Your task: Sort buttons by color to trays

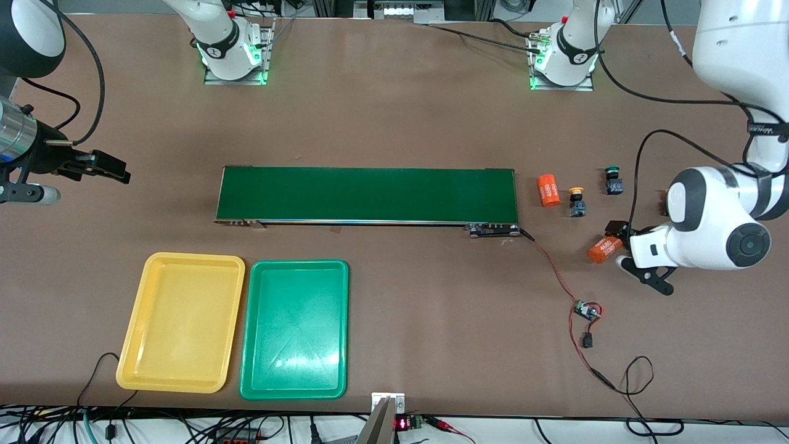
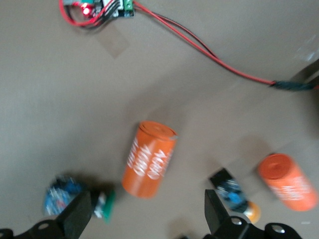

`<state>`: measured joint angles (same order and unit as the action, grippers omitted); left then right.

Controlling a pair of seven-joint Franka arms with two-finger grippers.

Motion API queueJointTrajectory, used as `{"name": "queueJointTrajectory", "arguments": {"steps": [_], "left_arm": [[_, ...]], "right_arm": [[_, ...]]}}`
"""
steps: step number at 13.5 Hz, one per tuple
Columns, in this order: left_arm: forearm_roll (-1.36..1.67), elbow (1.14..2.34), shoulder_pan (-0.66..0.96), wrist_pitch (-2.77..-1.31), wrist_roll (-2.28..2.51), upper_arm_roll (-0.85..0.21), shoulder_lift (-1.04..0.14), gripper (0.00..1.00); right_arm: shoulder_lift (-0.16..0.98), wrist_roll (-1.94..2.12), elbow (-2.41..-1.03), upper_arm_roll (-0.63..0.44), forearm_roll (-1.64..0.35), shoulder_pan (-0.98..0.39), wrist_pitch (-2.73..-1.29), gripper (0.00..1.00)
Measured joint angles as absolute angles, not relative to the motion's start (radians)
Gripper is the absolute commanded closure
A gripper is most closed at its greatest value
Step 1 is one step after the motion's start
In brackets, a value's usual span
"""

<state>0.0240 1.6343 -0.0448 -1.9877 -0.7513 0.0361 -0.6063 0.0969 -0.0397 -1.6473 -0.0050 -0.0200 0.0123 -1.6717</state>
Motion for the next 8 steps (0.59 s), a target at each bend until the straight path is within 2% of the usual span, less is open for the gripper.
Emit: {"name": "queueJointTrajectory", "arguments": {"steps": [4,8], "left_arm": [[0.024,1.634,-0.083,-2.05,-0.89,0.012,-0.684,0.0],[0.026,1.658,-0.087,-2.046,-0.893,-0.017,-0.699,0.0]], "right_arm": [[0.097,-0.04,-1.647,-0.005,-0.02,0.012,-1.672,0.0],[0.097,-0.04,-1.647,-0.005,-0.02,0.011,-1.672,0.0]]}}
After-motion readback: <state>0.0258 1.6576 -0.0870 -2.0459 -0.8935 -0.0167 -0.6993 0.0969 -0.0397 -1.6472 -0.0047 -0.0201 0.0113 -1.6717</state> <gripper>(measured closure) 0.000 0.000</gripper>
